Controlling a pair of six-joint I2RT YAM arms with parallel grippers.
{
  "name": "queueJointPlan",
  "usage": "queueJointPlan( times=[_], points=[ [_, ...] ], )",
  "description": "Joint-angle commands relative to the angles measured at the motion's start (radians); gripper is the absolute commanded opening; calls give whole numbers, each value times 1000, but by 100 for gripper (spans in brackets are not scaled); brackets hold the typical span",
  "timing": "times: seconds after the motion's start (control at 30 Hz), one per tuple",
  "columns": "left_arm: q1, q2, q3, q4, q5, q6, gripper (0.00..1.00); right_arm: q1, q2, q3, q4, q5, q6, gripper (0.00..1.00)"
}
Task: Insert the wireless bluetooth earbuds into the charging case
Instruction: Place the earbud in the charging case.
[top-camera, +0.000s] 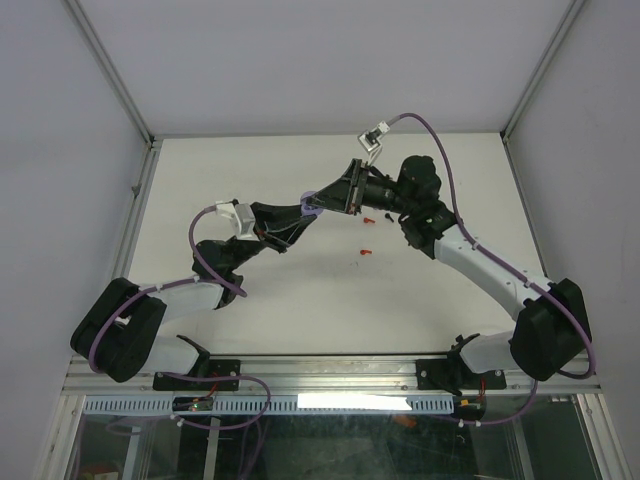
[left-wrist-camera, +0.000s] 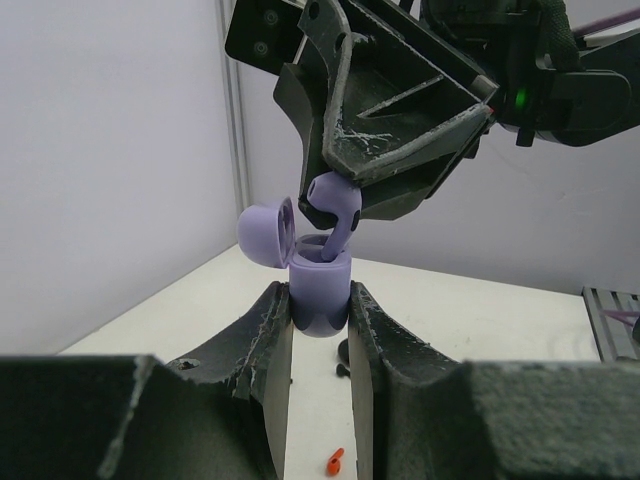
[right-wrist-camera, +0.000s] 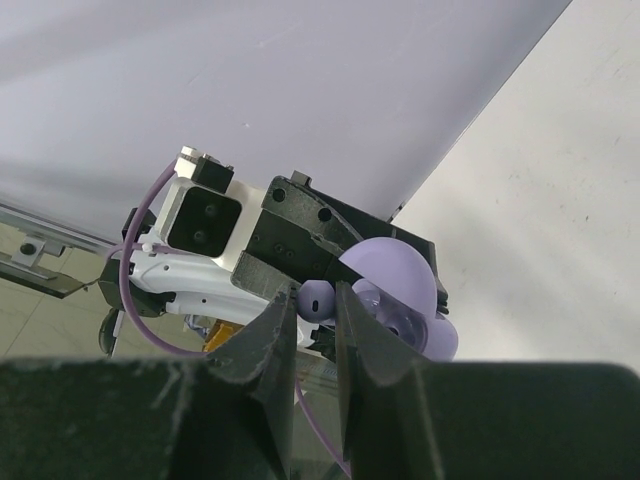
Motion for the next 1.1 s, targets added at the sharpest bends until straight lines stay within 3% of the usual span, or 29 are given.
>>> queueJointPlan(
  times=[0.0, 1.07],
  points=[
    [-2, -29, 29, 291, -3, 3, 0, 3, -24, -7, 53, 49, -28, 12],
    [-3, -54, 37, 292, 21, 23, 0, -9, -44, -68, 92, 68, 11, 12]
  ],
)
